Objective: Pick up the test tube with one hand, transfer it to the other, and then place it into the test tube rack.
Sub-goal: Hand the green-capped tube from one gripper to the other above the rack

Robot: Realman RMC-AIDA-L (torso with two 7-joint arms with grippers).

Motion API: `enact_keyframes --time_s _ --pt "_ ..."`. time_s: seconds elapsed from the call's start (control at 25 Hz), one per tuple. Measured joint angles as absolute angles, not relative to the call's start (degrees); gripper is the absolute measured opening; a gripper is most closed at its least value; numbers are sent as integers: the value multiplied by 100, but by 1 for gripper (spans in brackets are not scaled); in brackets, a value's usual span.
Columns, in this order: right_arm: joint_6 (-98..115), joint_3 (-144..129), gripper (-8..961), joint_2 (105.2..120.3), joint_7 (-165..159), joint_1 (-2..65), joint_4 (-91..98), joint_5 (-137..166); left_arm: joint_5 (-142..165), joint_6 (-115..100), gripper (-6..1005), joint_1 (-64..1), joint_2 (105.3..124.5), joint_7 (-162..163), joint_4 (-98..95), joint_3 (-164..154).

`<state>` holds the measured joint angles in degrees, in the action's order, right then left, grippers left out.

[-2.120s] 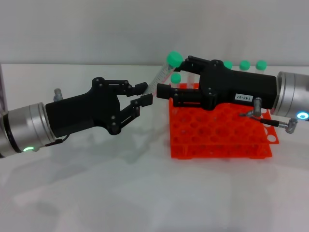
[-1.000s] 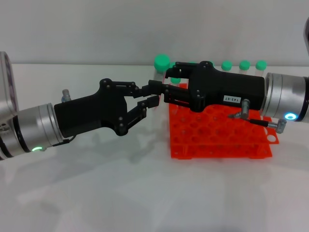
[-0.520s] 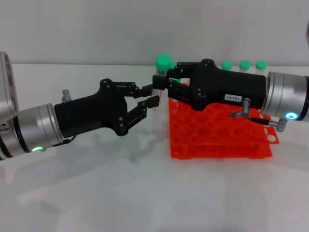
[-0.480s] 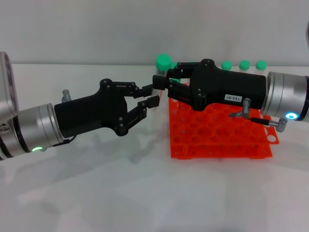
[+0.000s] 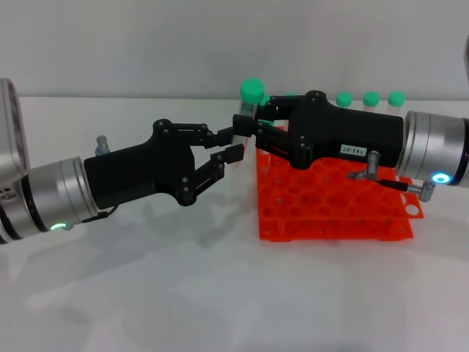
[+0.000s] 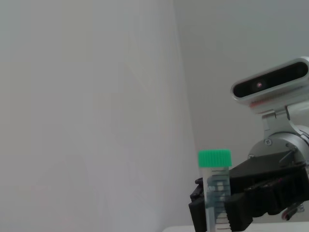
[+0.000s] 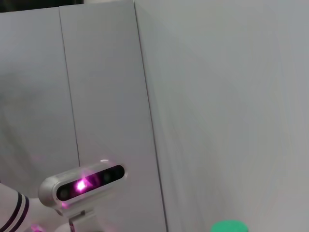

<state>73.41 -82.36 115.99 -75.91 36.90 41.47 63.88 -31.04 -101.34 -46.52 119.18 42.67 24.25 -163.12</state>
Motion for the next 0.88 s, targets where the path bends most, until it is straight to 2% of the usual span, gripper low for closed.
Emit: enact_keyframes --time_s 0.88 --pt "7338 -8253 209 11601 -7385 3661 4069 6282 -3111 -10124 184 -4584 11926 4255 2355 -16307"
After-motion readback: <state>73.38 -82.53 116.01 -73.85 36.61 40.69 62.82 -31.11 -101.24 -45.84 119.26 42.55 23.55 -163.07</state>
